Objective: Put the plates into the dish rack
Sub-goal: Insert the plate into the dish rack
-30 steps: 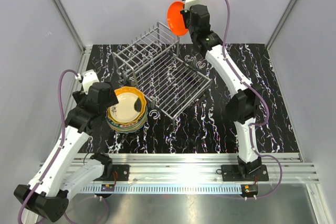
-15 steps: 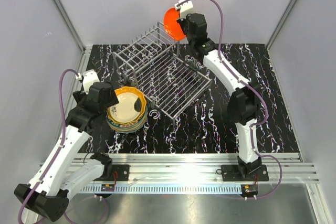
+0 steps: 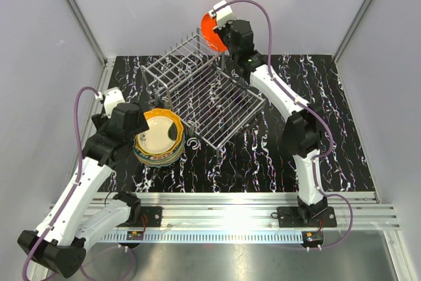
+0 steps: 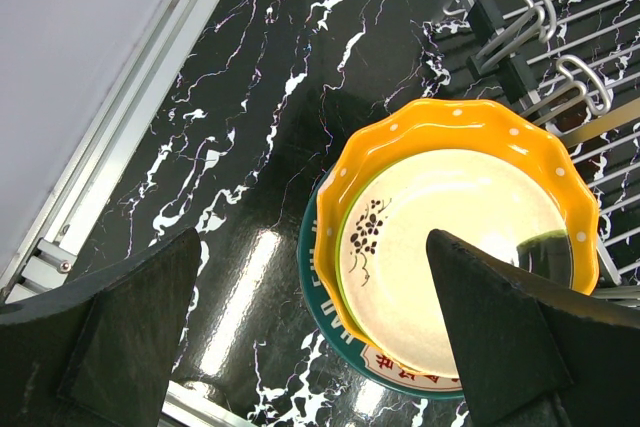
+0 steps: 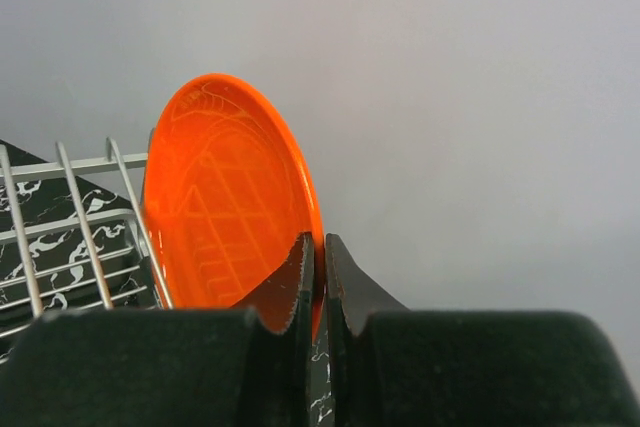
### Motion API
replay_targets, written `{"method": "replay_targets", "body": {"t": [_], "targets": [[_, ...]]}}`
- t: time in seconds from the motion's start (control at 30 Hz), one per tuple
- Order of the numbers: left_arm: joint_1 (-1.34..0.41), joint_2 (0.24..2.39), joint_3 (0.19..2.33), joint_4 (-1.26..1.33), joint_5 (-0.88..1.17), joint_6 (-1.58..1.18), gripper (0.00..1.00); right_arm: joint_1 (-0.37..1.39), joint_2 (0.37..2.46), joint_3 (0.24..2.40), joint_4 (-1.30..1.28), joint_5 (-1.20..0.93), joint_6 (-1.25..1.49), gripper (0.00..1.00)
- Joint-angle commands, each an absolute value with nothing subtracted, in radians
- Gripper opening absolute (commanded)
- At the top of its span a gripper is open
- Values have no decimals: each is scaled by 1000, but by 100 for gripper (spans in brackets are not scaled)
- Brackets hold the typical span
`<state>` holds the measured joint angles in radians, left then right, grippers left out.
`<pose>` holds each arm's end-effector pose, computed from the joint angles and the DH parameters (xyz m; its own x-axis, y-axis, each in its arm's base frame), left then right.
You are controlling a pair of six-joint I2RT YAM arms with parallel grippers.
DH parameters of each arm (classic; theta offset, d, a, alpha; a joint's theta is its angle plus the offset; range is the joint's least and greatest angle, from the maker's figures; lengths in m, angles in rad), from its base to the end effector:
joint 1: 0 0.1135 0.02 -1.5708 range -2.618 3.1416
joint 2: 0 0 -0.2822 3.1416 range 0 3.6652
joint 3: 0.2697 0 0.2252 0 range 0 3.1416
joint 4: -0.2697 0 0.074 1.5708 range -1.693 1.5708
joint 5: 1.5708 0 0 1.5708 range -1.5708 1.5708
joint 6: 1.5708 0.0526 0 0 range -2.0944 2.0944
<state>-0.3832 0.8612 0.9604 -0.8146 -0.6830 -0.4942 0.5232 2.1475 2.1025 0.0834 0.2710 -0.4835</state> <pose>0.1356 -0.0189 0.3335 -0.4635 -0.2098 -0.8609 -0.4222 0.9065 0.0064 0.4557 0.2466 0.4050 0.1455 -0.4331 -0.8895 -0.2056 0.8662 -0.4554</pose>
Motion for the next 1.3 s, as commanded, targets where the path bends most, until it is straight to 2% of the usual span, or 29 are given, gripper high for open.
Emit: {"method": "replay_targets", "body": {"t": [0.0,0.2,0.4,0.43,0.47,0.5,0.57,0.77,0.93,1.1,1.27], "targets": [[-388,862,989,-781,-709,-485,99,554,2175,2164,118,279,-517,0],[-394,857,988,-779,-709,-485,99,566,2213,2203,107,290,-511,1],[-399,854,989,-779,-712,-483,99,568,2244,2250,66,299,-494,15],[-399,856,988,-779,-712,-483,99,568,2246,2252,64,298,-491,20],[-400,853,988,-779,-713,-483,99,568,2247,2256,61,296,-486,33],[-400,853,988,-779,-713,-483,99,568,2250,2260,58,296,-486,41],[-402,851,988,-779,-713,-483,99,568,2253,2273,46,304,-486,53],[-405,851,985,-778,-716,-483,99,572,2243,2293,6,313,-451,57],[-406,850,985,-778,-718,-483,99,591,2142,2244,6,304,-387,61],[-406,844,986,-776,-718,-482,99,594,1979,2103,-28,242,-221,66],[-405,827,983,-775,-721,-482,99,607,1855,1955,-113,158,-15,64]]}}
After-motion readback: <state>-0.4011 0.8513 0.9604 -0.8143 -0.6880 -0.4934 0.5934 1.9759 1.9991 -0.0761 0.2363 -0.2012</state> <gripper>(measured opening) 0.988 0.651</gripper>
